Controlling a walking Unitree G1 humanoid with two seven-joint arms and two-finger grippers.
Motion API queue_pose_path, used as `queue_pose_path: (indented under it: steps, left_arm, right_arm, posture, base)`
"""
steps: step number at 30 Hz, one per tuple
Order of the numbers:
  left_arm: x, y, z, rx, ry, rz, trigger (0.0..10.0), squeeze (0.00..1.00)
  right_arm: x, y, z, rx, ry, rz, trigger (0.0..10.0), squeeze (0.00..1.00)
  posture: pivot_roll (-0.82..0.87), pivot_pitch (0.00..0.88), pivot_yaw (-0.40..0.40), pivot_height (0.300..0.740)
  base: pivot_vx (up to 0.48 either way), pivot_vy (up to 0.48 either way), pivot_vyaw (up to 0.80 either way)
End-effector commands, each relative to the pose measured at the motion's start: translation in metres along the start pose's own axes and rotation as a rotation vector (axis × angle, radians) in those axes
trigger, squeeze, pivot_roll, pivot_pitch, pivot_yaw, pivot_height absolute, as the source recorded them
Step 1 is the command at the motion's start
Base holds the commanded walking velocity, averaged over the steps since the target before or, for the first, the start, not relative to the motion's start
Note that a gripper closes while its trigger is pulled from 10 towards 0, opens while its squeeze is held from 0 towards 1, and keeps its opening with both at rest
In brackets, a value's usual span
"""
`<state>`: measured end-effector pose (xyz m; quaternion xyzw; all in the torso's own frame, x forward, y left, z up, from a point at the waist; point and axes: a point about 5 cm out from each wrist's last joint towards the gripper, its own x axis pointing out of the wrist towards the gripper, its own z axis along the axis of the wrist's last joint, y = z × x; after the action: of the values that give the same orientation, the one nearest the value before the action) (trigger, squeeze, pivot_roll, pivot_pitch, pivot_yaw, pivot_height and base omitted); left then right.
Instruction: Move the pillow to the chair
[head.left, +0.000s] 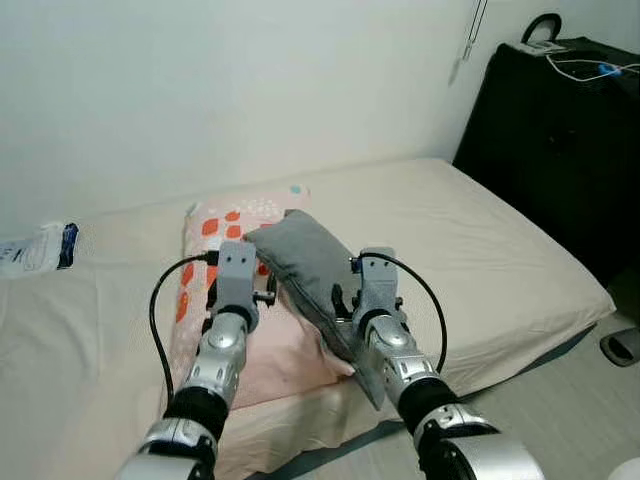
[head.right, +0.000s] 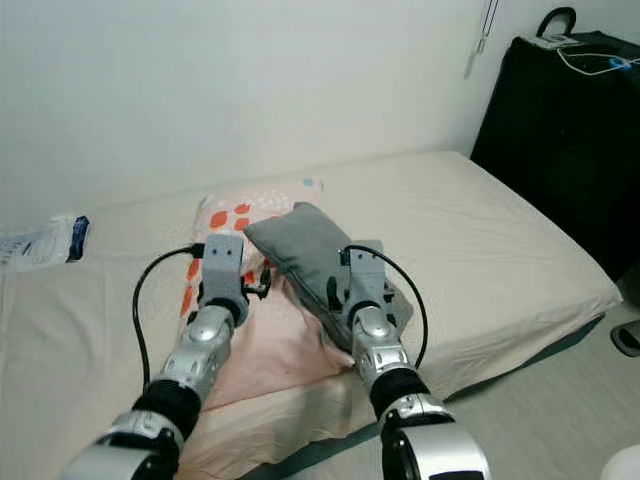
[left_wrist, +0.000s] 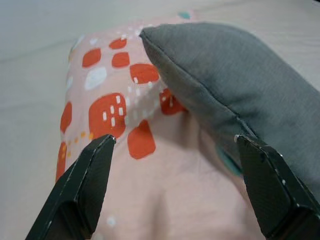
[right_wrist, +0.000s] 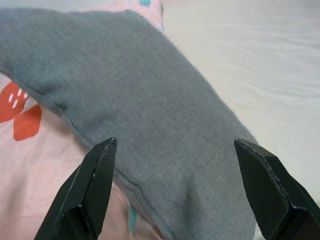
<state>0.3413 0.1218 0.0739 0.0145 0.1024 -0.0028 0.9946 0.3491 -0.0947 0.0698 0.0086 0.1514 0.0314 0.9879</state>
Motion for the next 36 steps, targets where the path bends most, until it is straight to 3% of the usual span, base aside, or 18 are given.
queue_pose_path:
  steps: [1, 4, 13, 19, 27, 32, 36]
  left_arm:
    - [-0.002, -0.001, -0.002, 0.021, 0.014, -0.01, 10.0, 0.0]
    - [-0.004, -0.005, -0.005, 0.047, 0.018, -0.041, 10.0, 0.0]
    - [-0.017, -0.011, -0.012, 0.049, -0.004, -0.077, 10.0, 0.0]
    - [-0.027, -0.004, -0.014, 0.073, -0.031, -0.087, 10.0, 0.0]
    - [-0.047, 0.009, -0.012, 0.087, -0.06, -0.125, 10.0, 0.0]
    - [-0.051, 0.011, -0.012, 0.094, -0.065, -0.125, 10.0, 0.0]
    - [-0.062, 0.016, -0.006, 0.098, -0.095, -0.131, 10.0, 0.0]
  right_arm:
    - [-0.001, -0.003, -0.003, 0.02, 0.016, -0.024, 10.0, 0.0]
    - [-0.005, -0.004, -0.005, 0.046, 0.017, -0.049, 10.0, 0.0]
    - [-0.01, -0.007, -0.019, 0.012, 0.029, -0.043, 10.0, 0.0]
    - [-0.014, -0.006, -0.012, -0.014, -0.032, -0.003, 10.0, 0.0]
    - [-0.03, -0.02, -0.004, 0.007, -0.07, 0.029, 10.0, 0.0]
    - [-0.035, -0.023, -0.003, -0.002, -0.082, 0.046, 10.0, 0.0]
    - [-0.054, -0.034, 0.002, -0.03, -0.121, 0.044, 10.0, 0.0]
  posture:
    - [0.04, 0.0, -0.019, 0.74]
    - [0.04, 0.0, -0.017, 0.74]
    - [0.03, 0.0, -0.005, 0.74]
    - [0.04, 0.0, -0.013, 0.74]
    - [0.04, 0.0, -0.017, 0.74]
    - [0.04, 0.0, -0.021, 0.74]
    - [0.04, 0.0, -0.025, 0.74]
  base:
    - [0.0, 0.0, 0.0]
    - [0.0, 0.0, 0.0]
    - [0.0, 0.0, 0.0]
    - [0.0, 0.0, 0.0]
    - [0.0, 0.0, 0.0]
    - [0.0, 0.0, 0.0]
    - [0.0, 0.0, 0.0]
